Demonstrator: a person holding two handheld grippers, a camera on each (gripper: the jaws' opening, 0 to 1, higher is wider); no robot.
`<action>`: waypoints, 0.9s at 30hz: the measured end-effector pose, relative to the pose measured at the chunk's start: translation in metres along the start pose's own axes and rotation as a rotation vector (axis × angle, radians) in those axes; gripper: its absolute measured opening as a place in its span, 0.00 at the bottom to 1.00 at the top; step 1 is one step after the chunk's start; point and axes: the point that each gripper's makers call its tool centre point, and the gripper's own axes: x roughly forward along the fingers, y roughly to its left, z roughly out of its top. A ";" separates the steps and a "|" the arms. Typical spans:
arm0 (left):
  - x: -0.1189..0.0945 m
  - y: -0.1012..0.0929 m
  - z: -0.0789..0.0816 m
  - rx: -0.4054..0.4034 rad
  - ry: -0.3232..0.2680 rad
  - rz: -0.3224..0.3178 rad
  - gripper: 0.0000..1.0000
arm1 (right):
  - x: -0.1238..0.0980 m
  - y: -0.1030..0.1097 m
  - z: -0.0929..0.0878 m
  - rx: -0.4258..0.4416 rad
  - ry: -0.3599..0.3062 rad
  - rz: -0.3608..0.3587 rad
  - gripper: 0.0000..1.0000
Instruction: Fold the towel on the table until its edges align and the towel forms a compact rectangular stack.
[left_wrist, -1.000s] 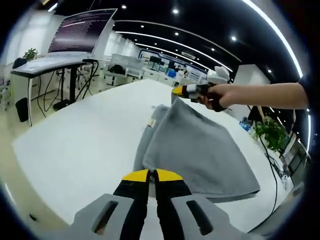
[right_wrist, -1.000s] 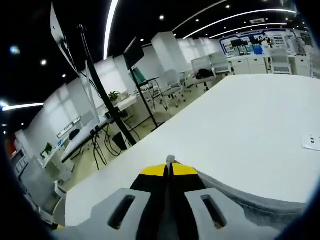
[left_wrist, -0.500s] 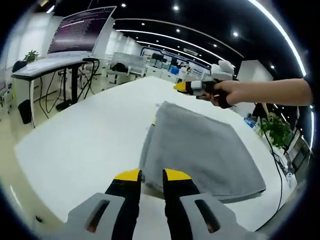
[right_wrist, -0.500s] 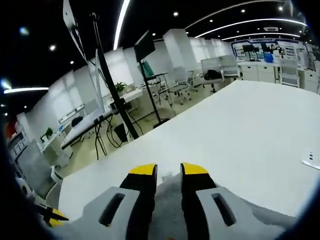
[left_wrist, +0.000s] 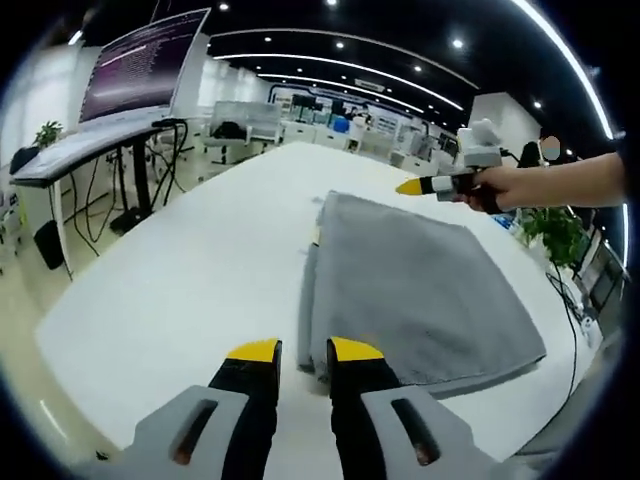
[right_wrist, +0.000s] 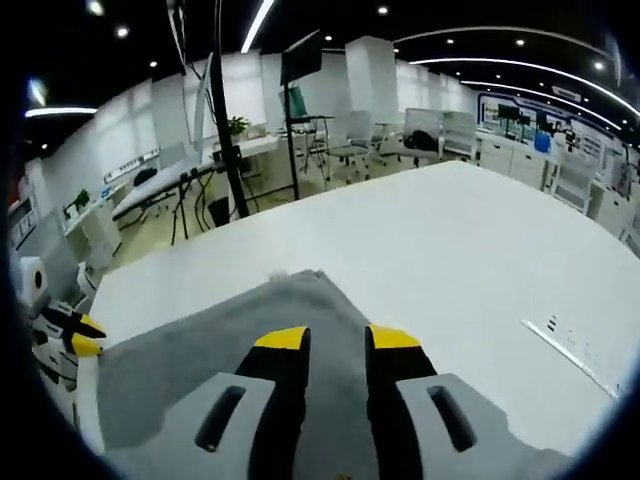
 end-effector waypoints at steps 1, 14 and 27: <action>0.001 0.000 -0.001 0.007 0.007 -0.003 0.19 | -0.006 -0.004 -0.004 0.008 0.006 -0.009 0.20; 0.010 -0.009 -0.001 0.010 0.029 -0.012 0.17 | -0.071 -0.082 -0.053 0.087 0.067 -0.171 0.19; 0.014 -0.008 -0.001 0.101 0.032 0.000 0.13 | -0.120 -0.118 -0.108 0.193 0.140 -0.302 0.18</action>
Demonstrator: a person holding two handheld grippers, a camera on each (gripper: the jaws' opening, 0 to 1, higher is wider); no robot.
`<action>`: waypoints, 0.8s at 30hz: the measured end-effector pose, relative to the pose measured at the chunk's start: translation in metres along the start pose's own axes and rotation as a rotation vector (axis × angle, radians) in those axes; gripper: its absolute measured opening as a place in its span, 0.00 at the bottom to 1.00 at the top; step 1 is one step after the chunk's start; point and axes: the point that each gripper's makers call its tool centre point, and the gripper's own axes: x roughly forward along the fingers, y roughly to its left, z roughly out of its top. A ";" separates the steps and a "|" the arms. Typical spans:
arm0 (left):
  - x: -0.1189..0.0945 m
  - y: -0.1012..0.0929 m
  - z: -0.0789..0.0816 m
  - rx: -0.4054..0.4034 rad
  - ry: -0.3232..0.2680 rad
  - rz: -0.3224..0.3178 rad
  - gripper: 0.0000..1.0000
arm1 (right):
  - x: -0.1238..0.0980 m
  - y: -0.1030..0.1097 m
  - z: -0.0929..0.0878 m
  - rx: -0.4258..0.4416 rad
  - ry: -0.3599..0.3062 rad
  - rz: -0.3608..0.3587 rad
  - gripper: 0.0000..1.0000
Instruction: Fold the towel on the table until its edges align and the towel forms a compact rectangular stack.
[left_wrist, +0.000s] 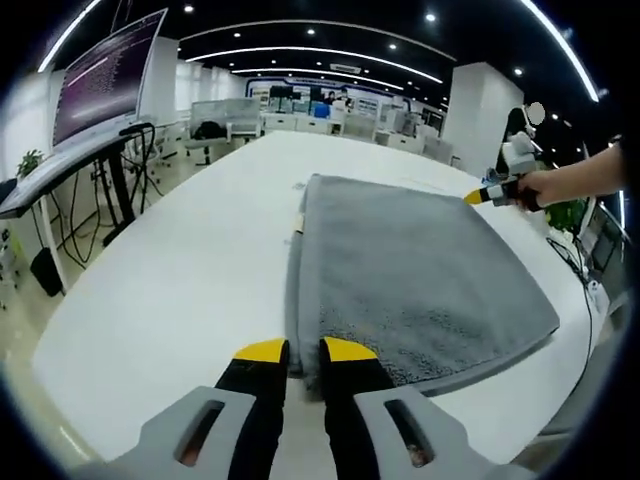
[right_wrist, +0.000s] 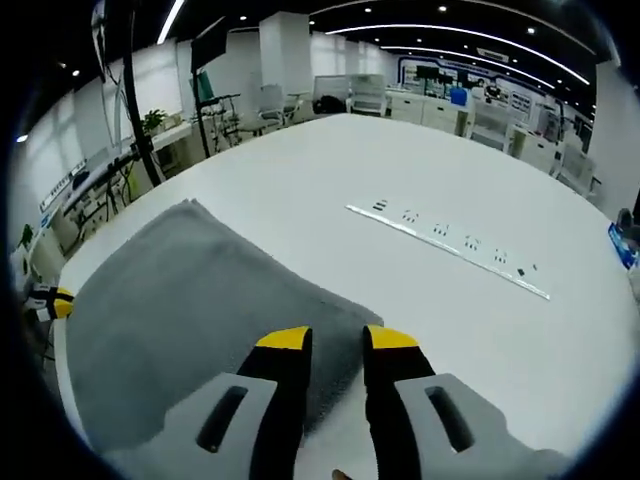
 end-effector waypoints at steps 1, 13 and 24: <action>0.002 0.000 0.001 -0.001 -0.010 -0.008 0.12 | 0.000 -0.001 -0.005 -0.011 0.019 -0.008 0.18; 0.003 -0.005 0.000 0.036 -0.008 -0.035 0.08 | 0.005 0.000 -0.017 -0.043 0.017 -0.034 0.09; 0.003 -0.015 0.004 0.164 0.010 -0.012 0.06 | 0.006 -0.014 -0.019 -0.046 0.007 -0.050 0.05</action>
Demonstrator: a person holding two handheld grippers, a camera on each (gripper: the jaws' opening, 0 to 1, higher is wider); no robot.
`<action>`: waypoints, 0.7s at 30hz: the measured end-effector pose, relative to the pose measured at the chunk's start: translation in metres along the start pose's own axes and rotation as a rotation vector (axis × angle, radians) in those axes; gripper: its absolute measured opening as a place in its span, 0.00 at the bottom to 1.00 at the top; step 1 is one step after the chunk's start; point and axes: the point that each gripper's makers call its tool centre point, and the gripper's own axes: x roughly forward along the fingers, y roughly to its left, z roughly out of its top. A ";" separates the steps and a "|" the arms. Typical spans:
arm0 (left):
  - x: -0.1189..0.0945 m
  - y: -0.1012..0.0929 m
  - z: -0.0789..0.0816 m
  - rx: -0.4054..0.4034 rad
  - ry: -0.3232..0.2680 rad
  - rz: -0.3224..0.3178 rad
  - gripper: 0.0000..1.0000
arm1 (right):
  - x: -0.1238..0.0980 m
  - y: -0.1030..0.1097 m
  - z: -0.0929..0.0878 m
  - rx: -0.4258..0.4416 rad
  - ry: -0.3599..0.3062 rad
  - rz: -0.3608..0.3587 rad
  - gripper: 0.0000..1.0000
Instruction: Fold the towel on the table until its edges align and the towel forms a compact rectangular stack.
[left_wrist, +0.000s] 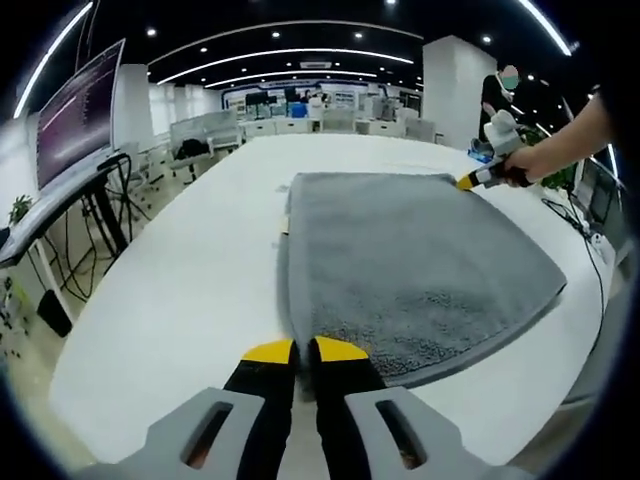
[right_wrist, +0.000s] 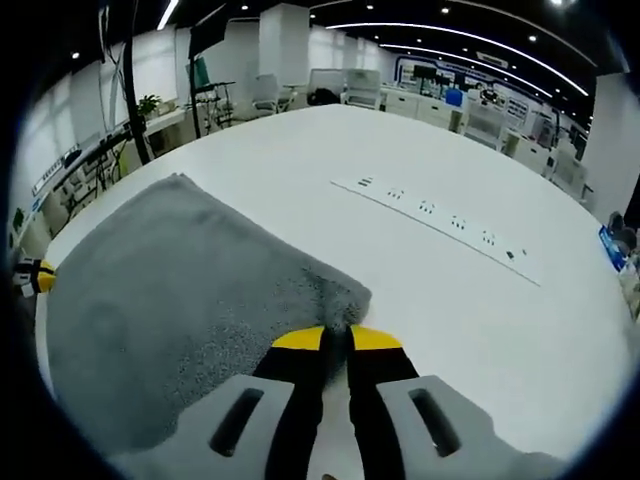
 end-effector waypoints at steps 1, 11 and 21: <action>-0.001 -0.005 0.002 0.005 0.004 -0.004 0.06 | -0.001 -0.002 -0.001 0.008 0.001 -0.001 0.05; -0.006 -0.040 0.001 0.019 0.009 -0.044 0.06 | -0.017 -0.030 -0.020 0.050 -0.006 -0.012 0.05; -0.006 -0.083 0.000 0.142 0.048 -0.144 0.06 | -0.042 -0.057 -0.046 -0.014 0.031 -0.023 0.04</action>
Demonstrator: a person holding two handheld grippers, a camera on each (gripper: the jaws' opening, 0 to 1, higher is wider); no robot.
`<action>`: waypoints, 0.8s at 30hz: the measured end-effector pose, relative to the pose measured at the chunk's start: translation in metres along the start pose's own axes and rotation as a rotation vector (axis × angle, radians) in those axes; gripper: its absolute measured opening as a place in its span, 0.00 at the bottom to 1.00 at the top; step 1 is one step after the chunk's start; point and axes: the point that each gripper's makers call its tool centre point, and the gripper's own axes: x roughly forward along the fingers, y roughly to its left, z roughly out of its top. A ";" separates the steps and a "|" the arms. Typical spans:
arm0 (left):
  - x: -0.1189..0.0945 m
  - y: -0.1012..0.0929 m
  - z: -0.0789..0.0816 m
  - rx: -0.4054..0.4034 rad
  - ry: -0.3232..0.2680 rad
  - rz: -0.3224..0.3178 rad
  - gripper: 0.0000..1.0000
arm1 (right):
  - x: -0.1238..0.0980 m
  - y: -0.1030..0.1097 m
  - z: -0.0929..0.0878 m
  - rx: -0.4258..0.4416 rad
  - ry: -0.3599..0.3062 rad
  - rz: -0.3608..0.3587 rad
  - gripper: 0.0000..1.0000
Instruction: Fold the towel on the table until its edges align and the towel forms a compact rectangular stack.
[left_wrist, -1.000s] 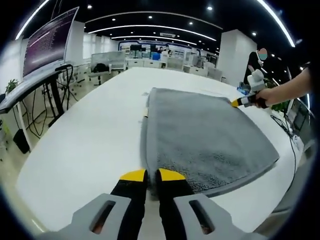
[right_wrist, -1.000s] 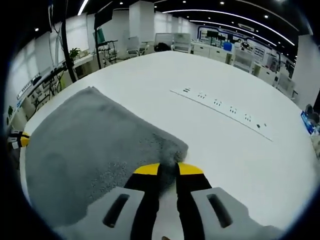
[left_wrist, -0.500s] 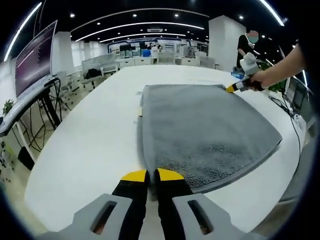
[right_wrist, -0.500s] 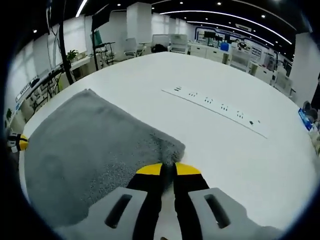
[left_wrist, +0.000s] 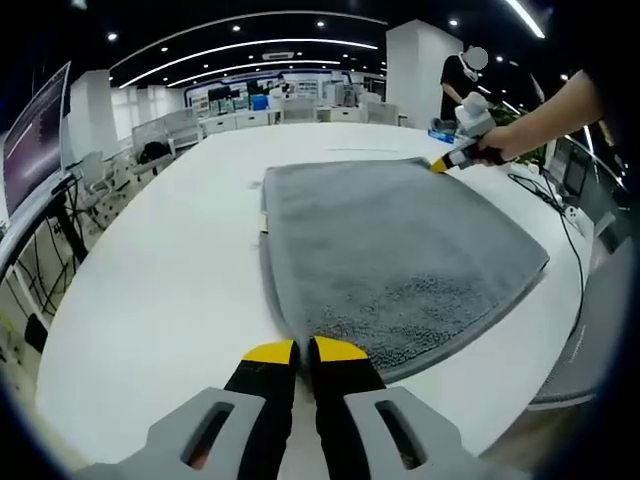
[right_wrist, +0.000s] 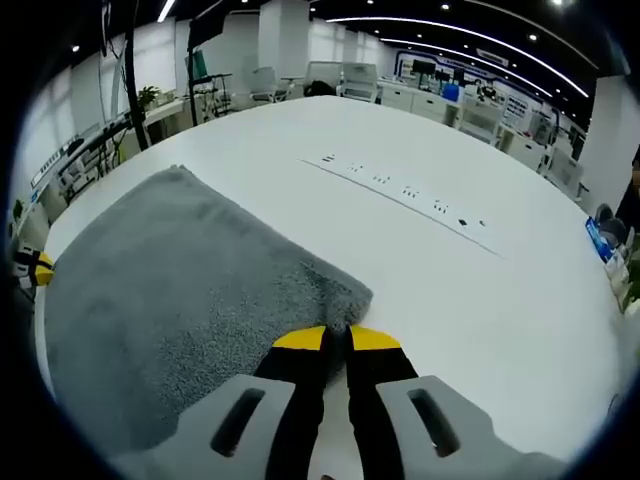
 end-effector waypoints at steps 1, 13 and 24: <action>0.001 -0.003 0.000 0.037 0.008 -0.005 0.06 | -0.004 -0.004 -0.005 0.012 -0.008 -0.009 0.04; 0.008 -0.043 0.000 0.082 0.021 -0.069 0.06 | -0.038 -0.039 -0.041 0.030 0.009 -0.058 0.04; 0.007 -0.095 0.003 0.080 0.010 -0.160 0.06 | -0.064 -0.069 -0.070 0.029 0.052 -0.094 0.05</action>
